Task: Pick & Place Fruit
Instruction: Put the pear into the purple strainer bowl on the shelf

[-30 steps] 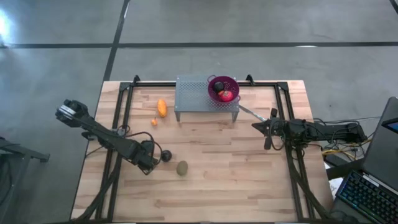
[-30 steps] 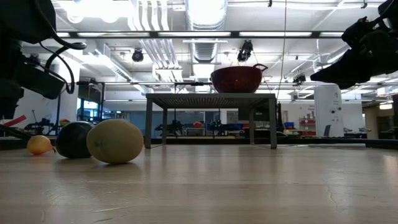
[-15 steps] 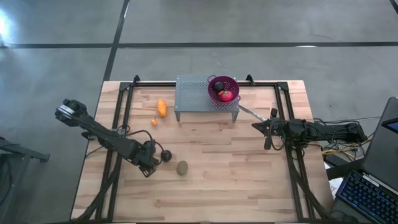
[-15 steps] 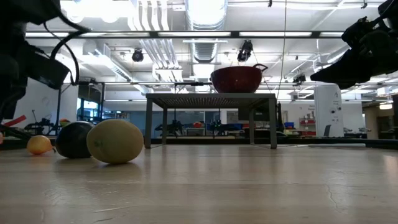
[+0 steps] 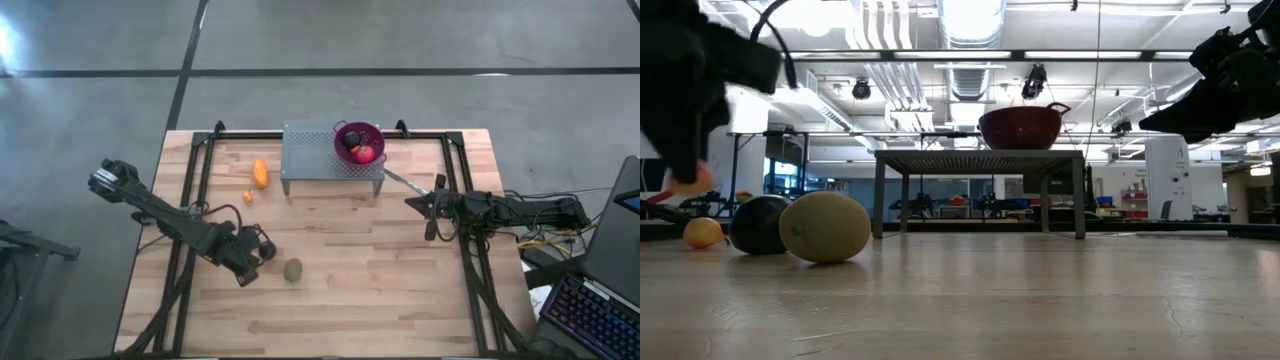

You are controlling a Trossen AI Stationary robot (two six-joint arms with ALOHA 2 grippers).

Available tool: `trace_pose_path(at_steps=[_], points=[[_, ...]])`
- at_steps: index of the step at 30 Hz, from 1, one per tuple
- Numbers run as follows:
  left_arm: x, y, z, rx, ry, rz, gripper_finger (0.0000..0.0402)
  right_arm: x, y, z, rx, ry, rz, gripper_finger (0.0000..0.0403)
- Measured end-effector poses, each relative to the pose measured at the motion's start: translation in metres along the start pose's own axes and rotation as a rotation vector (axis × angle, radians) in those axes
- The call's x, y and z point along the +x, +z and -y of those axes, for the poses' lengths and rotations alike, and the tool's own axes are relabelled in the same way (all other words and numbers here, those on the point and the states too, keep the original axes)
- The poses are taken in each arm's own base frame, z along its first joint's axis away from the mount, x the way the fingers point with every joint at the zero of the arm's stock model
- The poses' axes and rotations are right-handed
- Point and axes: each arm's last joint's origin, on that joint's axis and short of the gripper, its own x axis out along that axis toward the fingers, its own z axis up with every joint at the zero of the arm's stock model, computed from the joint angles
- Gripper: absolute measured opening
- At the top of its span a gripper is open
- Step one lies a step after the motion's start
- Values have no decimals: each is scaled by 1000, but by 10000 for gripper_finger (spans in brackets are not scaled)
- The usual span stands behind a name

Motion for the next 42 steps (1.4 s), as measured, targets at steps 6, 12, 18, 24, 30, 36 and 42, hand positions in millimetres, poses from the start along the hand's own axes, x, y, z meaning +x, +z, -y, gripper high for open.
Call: trace_pose_path(at_steps=[6,12,18,24,30,36,42], points=[[-13,11,6,52,37,163,156,0,0,0,-3,0,0,8],[-23,21,10,99,93,326,156,0,0,0,-13,0,-1,8],[-27,28,15,142,119,479,156,0,0,0,-16,0,1,8],[-32,37,24,211,124,630,156,0,3,0,80,4,30,8],[-35,46,35,295,92,765,156,0,10,-1,109,23,116,8],[-28,52,39,366,60,884,156,-1,19,-2,251,50,217,8],[-15,62,32,375,-22,989,156,1,18,-5,239,136,260,9]])
